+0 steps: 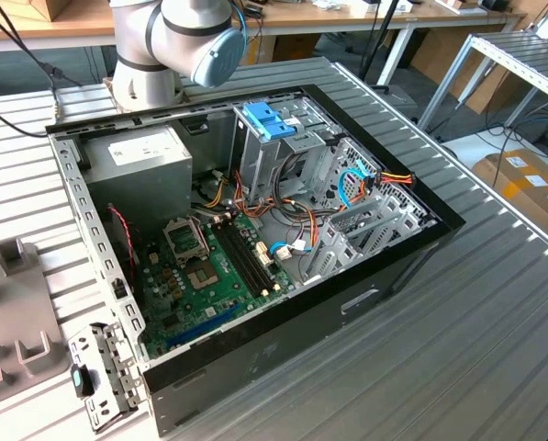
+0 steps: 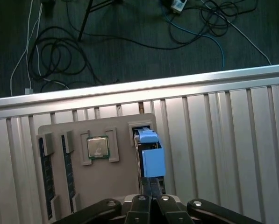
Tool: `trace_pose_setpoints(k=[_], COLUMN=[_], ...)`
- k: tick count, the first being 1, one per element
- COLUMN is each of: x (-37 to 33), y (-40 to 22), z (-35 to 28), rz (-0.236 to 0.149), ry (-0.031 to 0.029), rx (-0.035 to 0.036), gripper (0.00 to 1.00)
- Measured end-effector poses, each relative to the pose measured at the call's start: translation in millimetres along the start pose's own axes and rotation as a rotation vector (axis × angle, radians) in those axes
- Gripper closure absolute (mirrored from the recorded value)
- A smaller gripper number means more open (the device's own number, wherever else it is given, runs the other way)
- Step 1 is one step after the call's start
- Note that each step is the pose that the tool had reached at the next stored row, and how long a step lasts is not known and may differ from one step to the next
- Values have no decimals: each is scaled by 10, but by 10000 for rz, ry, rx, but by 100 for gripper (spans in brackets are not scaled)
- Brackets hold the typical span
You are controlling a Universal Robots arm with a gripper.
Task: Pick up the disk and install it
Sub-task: 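Pick up the disk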
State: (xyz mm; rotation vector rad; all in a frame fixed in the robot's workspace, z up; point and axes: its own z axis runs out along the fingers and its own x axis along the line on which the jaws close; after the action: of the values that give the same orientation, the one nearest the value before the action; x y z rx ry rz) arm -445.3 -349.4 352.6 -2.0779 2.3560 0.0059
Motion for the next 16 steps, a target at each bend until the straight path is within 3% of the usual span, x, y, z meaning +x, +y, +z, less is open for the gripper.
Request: trace_pose_setpoints(k=[5,16], x=[-10,-12], y=[-82,-95], z=[11,45], rz=[-27,-28], ry=[0,2], rx=[0,-3], gripper=[89,89])
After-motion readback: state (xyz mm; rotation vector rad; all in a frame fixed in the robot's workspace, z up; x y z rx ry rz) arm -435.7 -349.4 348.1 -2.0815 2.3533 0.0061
